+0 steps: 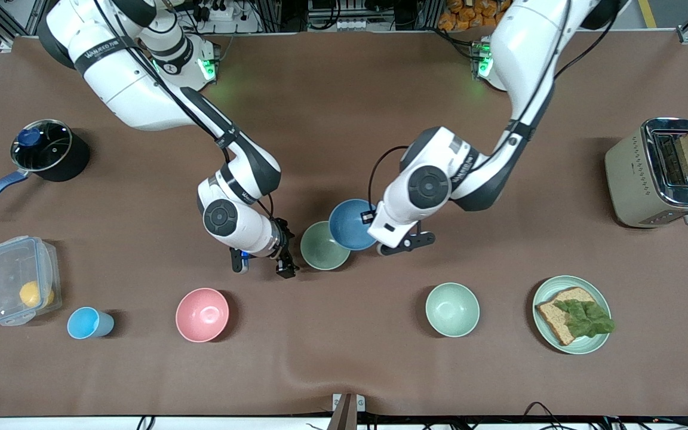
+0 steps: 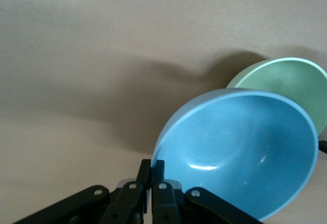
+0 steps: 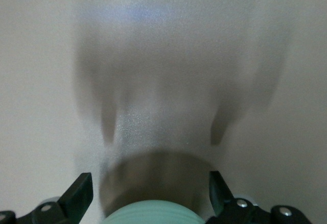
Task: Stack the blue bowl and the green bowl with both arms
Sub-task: 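Lower the blue bowl into the green bowl with the left gripper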
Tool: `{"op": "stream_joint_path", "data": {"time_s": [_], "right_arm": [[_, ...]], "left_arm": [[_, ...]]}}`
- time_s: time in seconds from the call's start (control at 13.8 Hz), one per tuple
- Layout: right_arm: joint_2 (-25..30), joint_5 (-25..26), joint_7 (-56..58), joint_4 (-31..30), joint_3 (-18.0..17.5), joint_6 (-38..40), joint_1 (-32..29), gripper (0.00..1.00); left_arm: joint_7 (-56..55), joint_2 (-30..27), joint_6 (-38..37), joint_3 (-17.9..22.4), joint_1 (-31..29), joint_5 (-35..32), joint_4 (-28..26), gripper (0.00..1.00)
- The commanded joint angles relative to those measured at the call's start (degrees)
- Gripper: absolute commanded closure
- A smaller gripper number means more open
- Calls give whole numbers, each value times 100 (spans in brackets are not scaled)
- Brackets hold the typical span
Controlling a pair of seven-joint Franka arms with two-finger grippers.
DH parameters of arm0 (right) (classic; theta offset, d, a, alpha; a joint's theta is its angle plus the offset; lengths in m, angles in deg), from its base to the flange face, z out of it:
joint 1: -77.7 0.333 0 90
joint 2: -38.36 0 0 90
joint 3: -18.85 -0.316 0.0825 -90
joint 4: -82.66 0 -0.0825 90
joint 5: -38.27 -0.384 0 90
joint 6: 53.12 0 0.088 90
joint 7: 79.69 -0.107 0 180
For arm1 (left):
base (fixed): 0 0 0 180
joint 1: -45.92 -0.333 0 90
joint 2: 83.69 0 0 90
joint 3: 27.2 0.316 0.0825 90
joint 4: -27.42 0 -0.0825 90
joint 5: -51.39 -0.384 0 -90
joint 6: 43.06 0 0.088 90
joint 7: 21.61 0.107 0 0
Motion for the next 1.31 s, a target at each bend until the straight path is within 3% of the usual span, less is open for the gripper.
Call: {"op": "stream_joint_path", "data": {"time_s": [0.0, 0.44, 0.65, 1.23], "right_arm": [[-82, -26, -138, 68, 19, 14, 29, 0], [-126, -8, -165, 103, 80, 14, 38, 0], [-135, -26, -165, 147, 107, 14, 38, 0], [-135, 18, -393, 164, 116, 23, 73, 0]], "left_arm": [[-234, 250, -40, 189, 261, 9, 471, 100], [-296, 443, 688, 189, 384, 9, 516, 100], [-489, 637, 725, 189, 454, 9, 770, 100], [-498, 830, 1067, 189, 507, 18, 806, 100]]}}
